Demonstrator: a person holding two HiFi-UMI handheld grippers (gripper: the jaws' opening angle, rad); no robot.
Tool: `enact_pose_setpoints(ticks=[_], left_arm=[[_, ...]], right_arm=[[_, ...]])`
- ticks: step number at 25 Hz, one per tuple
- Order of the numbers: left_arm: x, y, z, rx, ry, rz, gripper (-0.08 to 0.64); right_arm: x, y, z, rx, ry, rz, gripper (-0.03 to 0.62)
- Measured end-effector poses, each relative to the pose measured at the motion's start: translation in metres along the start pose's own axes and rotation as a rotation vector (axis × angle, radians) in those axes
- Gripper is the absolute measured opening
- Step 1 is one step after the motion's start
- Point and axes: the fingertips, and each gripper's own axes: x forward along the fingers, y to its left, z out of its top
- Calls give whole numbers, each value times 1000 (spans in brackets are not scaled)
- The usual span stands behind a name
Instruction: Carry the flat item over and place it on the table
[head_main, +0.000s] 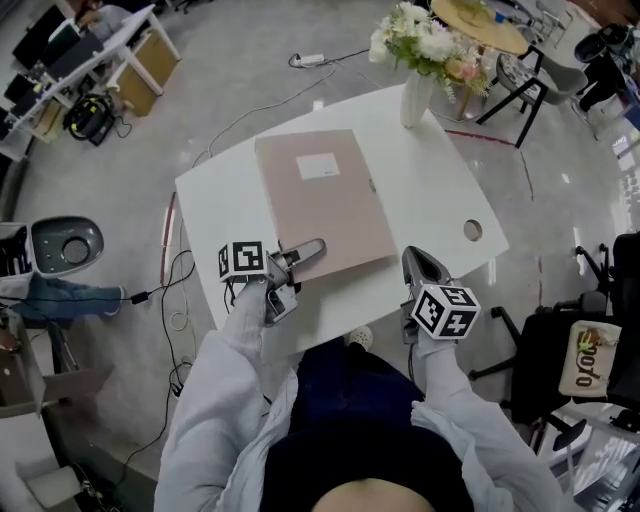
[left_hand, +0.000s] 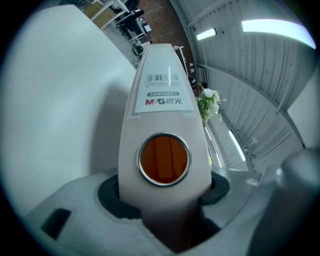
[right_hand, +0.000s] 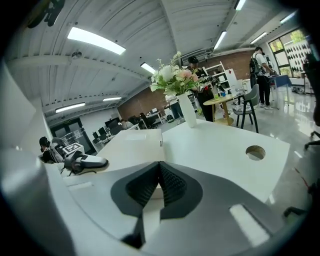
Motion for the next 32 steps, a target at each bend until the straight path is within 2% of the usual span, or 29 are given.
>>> enact_pose_setpoints(ticks=[5,10,13,15,21,22,25,26,27,32], left_arm=[[15,13,11,-96,24,-31,281],[24,21,22,-114,8,-49,288],[27,27,27,-93,-14,1,312],[26,34,33,-34,-32,74,350],[15,57,45,215,-59,363,476],[10,61,49,286,-66,428,495],[-1,64,62,560,-66,625,515],[-2,62,64,613,-60,650,522],[-2,61,64,634,-55,657,522],[-9,55,57,617,-48,629,523]], right_arm=[[6,-6,-5,11,38,-30,11],[12,-6,-11,16,53,-38,11],[12,-9,-14,21,64,-45,11],[12,-12,-12,25,62,-49,11],[10,-20,-9,26,54,-59,11],[10,-19,-10,25,54,-57,11],[9,-17,-10,21,54,-53,11],[9,-17,-10,21,53,-53,11],[8,-16,-10,22,52,-52,11],[2,-11,-11,18,45,-55,11]])
